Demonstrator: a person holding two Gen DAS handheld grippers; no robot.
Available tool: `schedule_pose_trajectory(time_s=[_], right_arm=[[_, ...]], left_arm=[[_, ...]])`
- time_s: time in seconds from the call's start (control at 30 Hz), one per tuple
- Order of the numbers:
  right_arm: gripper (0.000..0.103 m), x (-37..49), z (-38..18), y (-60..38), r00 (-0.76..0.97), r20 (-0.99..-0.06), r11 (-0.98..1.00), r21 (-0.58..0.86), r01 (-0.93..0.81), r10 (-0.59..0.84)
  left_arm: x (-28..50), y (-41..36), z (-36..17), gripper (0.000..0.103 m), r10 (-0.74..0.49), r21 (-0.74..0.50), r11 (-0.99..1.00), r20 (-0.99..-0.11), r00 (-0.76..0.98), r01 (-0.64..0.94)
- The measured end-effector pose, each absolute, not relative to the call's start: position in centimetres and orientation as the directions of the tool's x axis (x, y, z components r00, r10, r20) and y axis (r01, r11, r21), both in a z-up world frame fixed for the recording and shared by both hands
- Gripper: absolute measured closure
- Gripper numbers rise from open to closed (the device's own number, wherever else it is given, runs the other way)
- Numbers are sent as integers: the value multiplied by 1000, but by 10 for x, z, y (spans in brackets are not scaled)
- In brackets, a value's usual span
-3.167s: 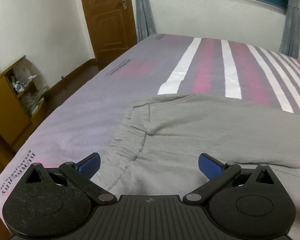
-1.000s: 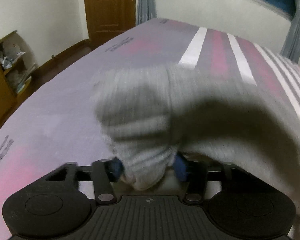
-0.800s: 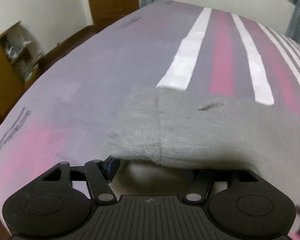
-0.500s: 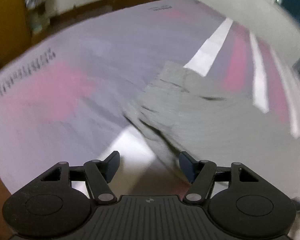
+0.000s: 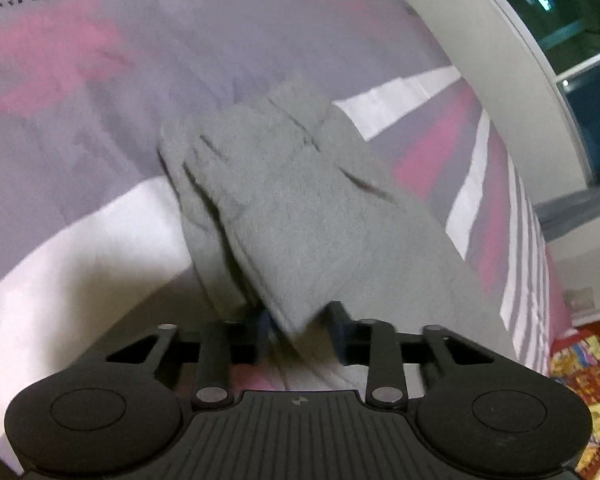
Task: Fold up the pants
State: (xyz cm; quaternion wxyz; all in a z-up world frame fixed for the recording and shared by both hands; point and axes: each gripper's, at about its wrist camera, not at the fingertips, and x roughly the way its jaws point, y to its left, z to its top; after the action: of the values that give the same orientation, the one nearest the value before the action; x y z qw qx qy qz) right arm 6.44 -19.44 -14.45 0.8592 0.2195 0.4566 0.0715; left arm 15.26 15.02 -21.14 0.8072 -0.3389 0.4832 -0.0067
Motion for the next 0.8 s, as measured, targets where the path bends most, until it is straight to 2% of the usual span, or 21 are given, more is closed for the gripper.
schedule_pose_trajectory(time_s=[0.1,0.23,0.37,0.4,0.43,0.57,0.67,0.8], right_arm=[[71,65,-147,-198,575,-750,882,461,103,325],[70,74,-157,-212,601,-723,810,551,203,341],[70,87,-176,-231,655,-661,646,687,333,366],[86,91,-181,-232,659,-656,622,701,349,369],[95,94,-183,-231,654,-668,630,688,361,355],[97,79,-152,-212,690,-653,738,624,258,311],[97,54,-126,-200,704,-623,770,615,169,342],[97,36,-138,-180,658,-662,811,571,129,361]], left_arm=[[157,150,-212,89,-323,-559,763,-763,559,-323],[161,147,-208,91,-314,-548,786,-752,580,-285],[165,151,-206,91,-311,-537,798,-756,576,-273],[167,152,-207,91,-309,-534,798,-759,572,-278],[168,154,-206,91,-305,-532,798,-761,573,-283],[170,164,-191,91,-292,-545,793,-732,615,-272],[163,177,-177,91,-288,-540,806,-714,638,-241],[155,187,-190,91,-267,-501,830,-742,615,-244]])
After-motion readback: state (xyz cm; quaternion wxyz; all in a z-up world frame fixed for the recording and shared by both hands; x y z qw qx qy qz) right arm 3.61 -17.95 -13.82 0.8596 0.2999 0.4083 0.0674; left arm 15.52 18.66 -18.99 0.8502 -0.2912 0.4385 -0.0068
